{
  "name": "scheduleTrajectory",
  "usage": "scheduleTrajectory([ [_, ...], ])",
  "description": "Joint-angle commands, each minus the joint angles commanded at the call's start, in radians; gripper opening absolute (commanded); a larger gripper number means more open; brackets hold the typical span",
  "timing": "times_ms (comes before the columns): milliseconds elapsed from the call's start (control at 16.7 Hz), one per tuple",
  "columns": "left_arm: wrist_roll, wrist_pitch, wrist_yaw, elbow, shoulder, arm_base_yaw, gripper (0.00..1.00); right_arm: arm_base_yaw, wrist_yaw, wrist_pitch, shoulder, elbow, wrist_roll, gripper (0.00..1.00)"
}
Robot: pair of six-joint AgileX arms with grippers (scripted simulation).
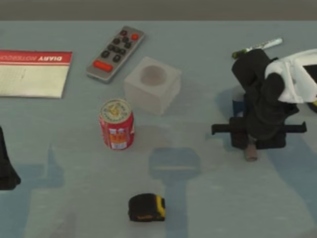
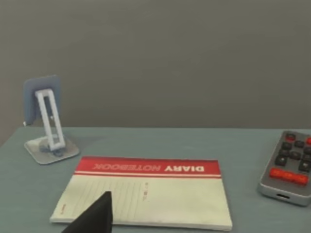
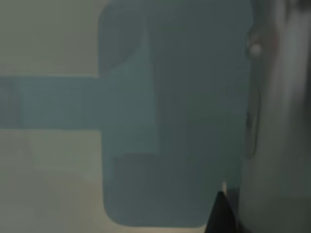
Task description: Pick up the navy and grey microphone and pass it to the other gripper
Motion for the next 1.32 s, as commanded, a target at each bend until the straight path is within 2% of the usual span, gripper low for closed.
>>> scheduleTrajectory([
  [120, 0.000, 0.000, 0.000, 0.000, 0.000, 0.000, 1.00, 0.002, -0.022, 0.071, -0.012, -0.014, -0.022, 0.00],
  [300, 0.000, 0.000, 0.000, 0.000, 0.000, 0.000, 1.00, 0.004, -0.074, 0.248, -0.045, -0.053, -0.072, 0.00],
  [840, 0.000, 0.000, 0.000, 0.000, 0.000, 0.000, 1.00, 0.001, -0.293, 1.066, -0.223, -0.281, -0.290, 0.00],
  [1020, 0.000, 0.000, 0.000, 0.000, 0.000, 0.000, 1.00, -0.002, -0.355, 1.281, -0.298, -0.345, -0.357, 0.00],
  [1200, 0.000, 0.000, 0.000, 0.000, 0.000, 0.000, 1.00, -0.006, -0.395, 1.404, -0.358, -0.384, -0.402, 0.00],
  [1320, 0.000, 0.000, 0.000, 0.000, 0.000, 0.000, 1.00, -0.007, -0.406, 1.434, -0.377, -0.395, -0.415, 0.00],
])
